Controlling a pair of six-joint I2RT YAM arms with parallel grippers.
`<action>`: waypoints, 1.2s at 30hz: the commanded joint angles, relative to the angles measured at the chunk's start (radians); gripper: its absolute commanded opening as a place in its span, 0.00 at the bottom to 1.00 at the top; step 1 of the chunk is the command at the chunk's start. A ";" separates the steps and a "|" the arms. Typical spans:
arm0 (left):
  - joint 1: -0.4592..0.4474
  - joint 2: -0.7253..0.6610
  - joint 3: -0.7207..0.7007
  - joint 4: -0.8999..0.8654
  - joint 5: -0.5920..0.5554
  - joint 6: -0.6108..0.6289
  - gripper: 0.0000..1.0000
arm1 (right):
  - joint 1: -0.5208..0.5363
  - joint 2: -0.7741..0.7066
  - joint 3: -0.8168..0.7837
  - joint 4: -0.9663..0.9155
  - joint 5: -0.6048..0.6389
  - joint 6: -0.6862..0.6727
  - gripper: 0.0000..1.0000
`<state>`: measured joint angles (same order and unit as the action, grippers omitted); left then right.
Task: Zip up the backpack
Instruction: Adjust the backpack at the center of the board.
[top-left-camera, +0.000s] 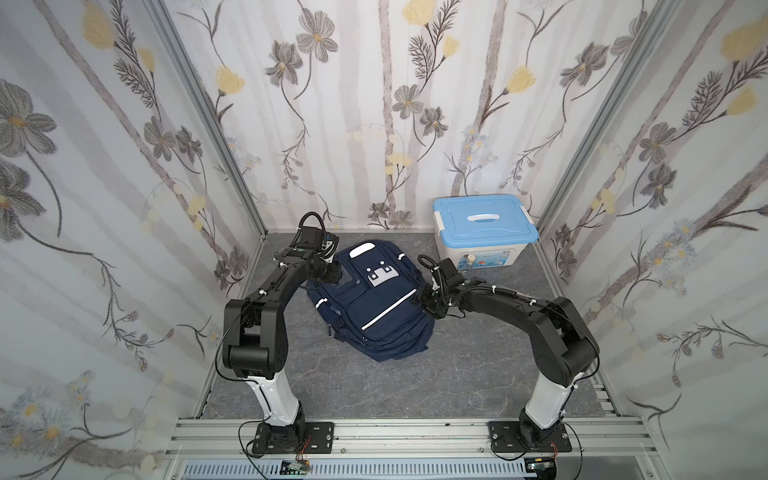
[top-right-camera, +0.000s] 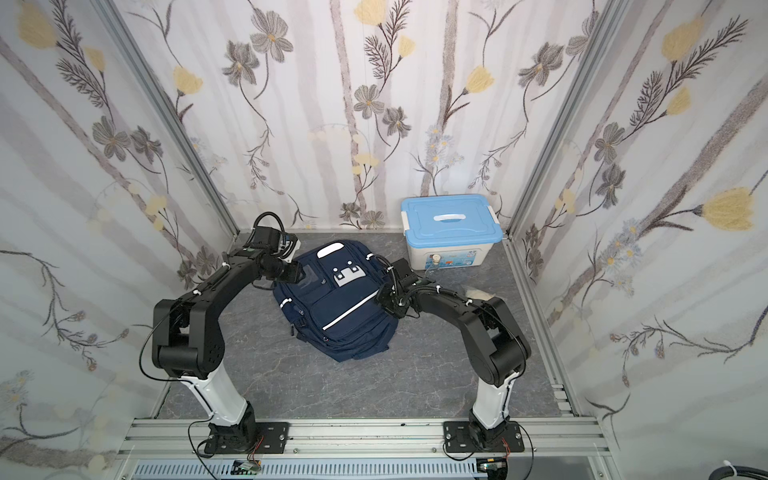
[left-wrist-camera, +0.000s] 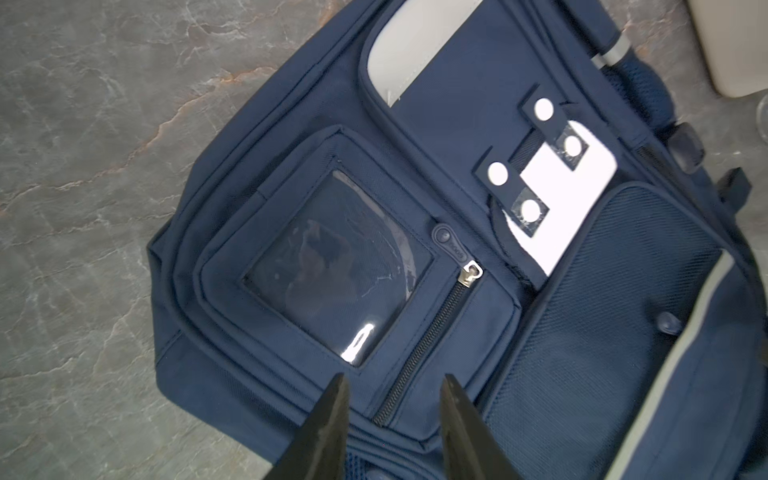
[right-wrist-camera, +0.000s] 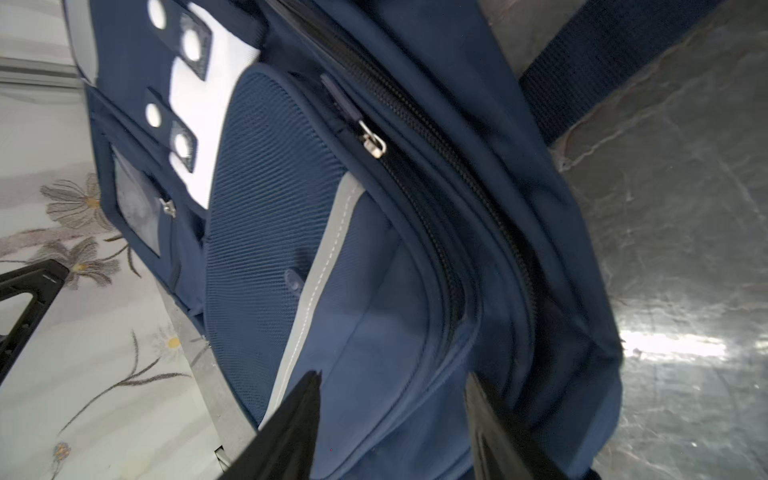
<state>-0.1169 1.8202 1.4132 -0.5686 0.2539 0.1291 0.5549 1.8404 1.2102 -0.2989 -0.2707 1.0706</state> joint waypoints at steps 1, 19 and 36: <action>-0.004 0.032 0.007 -0.052 -0.062 0.011 0.49 | 0.002 0.042 0.031 -0.129 -0.017 -0.032 0.58; -0.038 0.153 0.033 -0.268 -0.073 -0.134 0.13 | -0.139 0.233 0.263 -0.303 0.023 -0.145 0.42; -0.061 -0.081 -0.017 -0.376 -0.058 -0.370 0.76 | -0.135 0.174 0.383 -0.352 0.023 -0.145 0.42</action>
<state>-0.1799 1.7611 1.3697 -0.8577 0.1589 -0.1375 0.4183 2.0663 1.5860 -0.6212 -0.2676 0.9222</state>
